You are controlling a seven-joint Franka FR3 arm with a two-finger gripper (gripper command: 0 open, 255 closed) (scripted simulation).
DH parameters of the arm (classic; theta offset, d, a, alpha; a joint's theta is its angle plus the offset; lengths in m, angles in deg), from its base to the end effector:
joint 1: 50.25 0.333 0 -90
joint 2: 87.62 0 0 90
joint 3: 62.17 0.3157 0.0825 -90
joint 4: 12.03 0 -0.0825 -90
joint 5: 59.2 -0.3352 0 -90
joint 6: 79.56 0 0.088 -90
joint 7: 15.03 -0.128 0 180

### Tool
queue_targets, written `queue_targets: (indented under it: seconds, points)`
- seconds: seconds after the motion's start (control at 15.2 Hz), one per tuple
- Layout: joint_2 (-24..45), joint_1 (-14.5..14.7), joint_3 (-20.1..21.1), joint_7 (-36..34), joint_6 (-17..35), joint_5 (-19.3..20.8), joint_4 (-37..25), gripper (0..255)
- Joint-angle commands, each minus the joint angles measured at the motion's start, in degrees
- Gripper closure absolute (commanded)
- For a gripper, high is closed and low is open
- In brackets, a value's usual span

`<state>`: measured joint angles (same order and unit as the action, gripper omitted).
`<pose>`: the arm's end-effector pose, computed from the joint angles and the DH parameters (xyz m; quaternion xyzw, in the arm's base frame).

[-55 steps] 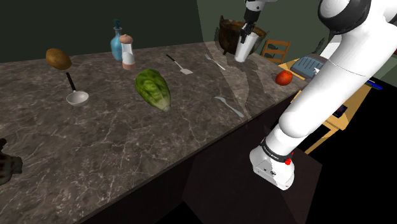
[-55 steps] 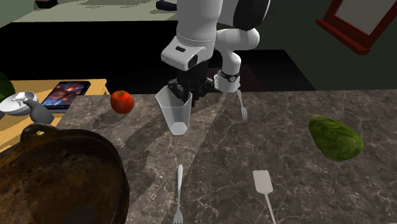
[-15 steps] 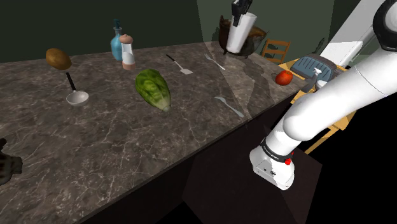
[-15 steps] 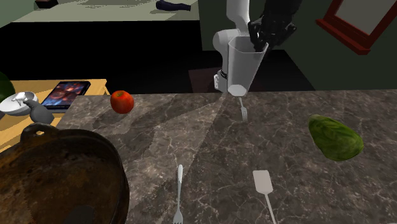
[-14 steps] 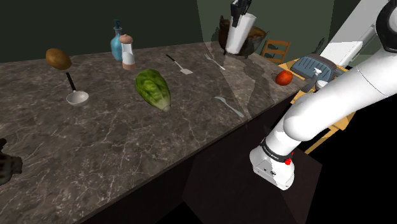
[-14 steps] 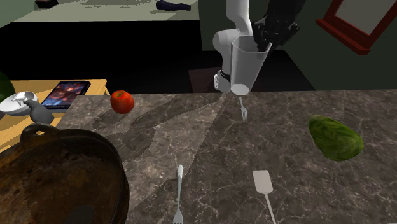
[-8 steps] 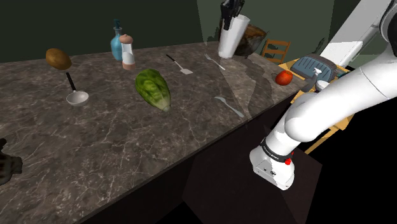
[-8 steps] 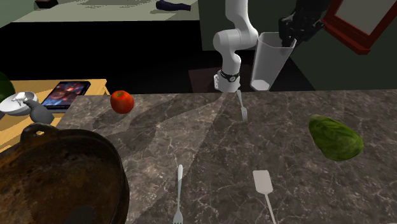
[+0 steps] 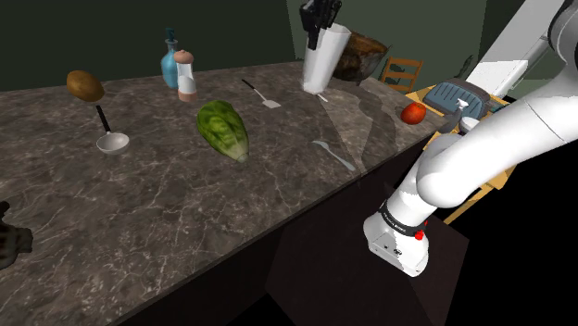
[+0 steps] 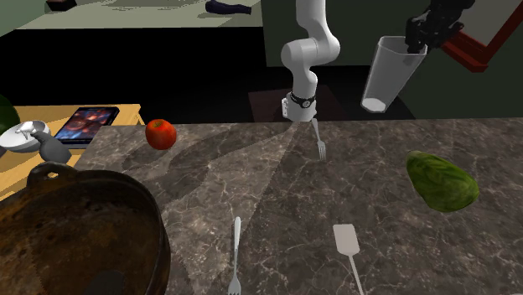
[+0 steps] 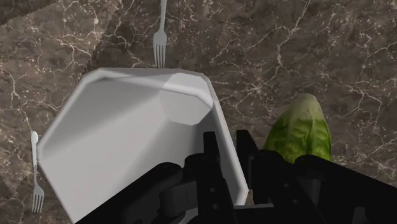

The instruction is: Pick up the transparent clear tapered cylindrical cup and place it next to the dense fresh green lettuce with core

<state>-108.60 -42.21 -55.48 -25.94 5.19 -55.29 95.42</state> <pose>0.3658 0.0964 0.6293 0.9980 0.0265 -0.0037 0.0570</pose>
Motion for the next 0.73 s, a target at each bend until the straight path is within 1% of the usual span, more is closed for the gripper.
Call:
queue_targets:
  seconds: [0.0,0.33,0.66]
  points:
    - [0.3,1.0,2.1,-3.1,-0.4,-0.8,-0.5,255]
    - [2.9,3.3,7.2,-10.4,-1.3,-2.3,-3.5,255]
    - [7.1,5.5,12.4,-18.0,-2.2,-3.0,-8.1,255]
